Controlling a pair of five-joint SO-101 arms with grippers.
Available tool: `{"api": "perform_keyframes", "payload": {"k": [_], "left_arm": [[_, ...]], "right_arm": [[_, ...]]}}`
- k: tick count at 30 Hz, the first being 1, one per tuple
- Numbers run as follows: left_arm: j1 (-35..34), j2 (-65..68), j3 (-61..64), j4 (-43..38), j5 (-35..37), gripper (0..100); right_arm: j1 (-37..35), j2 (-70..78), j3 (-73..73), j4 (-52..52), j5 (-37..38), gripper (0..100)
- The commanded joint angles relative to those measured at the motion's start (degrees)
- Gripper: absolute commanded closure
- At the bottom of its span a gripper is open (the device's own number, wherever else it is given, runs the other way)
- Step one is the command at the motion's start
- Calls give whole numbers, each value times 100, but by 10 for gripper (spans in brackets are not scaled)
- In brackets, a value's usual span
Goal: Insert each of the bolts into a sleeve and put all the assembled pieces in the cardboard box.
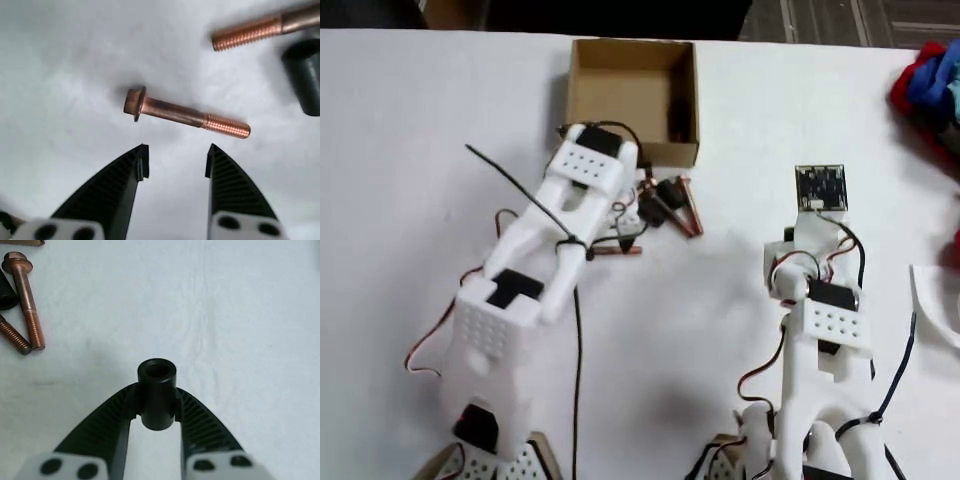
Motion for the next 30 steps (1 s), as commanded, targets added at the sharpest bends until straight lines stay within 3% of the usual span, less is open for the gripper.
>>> {"api": "perform_keyframes", "payload": {"k": [1,7,16,23,26,30], "left_arm": [[-9,-35,-207,-18,158,792],[-35,-35,-207,-167,967,792],[-97,668,-171,-668,985,792],[-88,1108,-585,-79,932,793],[-123,1116,-734,290,255,796],[-88,1073,-813,651,-1952,798]], "right_arm": [[40,-295,-264,-110,-26,976],[40,-295,-264,-110,-26,976],[40,-295,-264,-110,-18,976],[40,-295,-264,-110,-9,976],[40,-295,-264,-110,-9,976],[40,-295,-264,-110,-9,976]]}}
